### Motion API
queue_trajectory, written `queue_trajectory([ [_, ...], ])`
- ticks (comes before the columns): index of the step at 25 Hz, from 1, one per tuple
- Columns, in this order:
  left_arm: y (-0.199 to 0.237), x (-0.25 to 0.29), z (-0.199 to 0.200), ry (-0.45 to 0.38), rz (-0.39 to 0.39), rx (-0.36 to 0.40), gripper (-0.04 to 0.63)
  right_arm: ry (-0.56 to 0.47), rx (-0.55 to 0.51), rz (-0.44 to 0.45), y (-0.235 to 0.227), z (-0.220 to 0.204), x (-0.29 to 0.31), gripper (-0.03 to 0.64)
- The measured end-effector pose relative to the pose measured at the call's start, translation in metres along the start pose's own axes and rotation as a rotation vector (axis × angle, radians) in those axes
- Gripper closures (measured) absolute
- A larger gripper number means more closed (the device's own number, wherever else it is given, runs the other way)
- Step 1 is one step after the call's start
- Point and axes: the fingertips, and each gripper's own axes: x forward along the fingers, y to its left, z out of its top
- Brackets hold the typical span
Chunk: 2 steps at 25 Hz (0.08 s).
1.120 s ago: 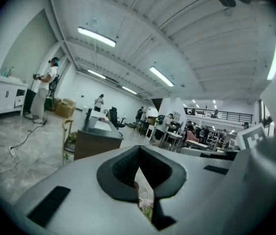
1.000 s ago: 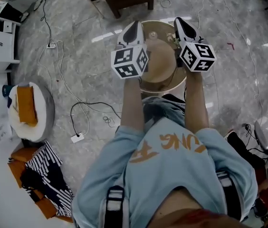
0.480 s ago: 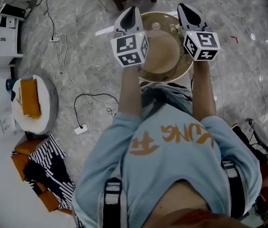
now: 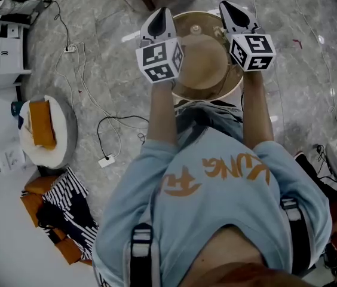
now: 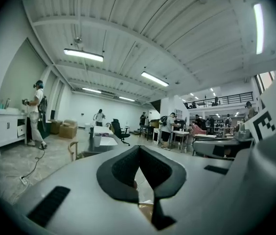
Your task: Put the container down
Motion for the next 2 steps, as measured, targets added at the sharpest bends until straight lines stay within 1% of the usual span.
queue_trajectory([
  [2, 0.0017, 0.0025, -0.0013, 0.003, 0.002, -0.012, 0.571, 0.000, 0.011, 0.003, -0.0019, -0.0012, 0.0018, 0.606],
])
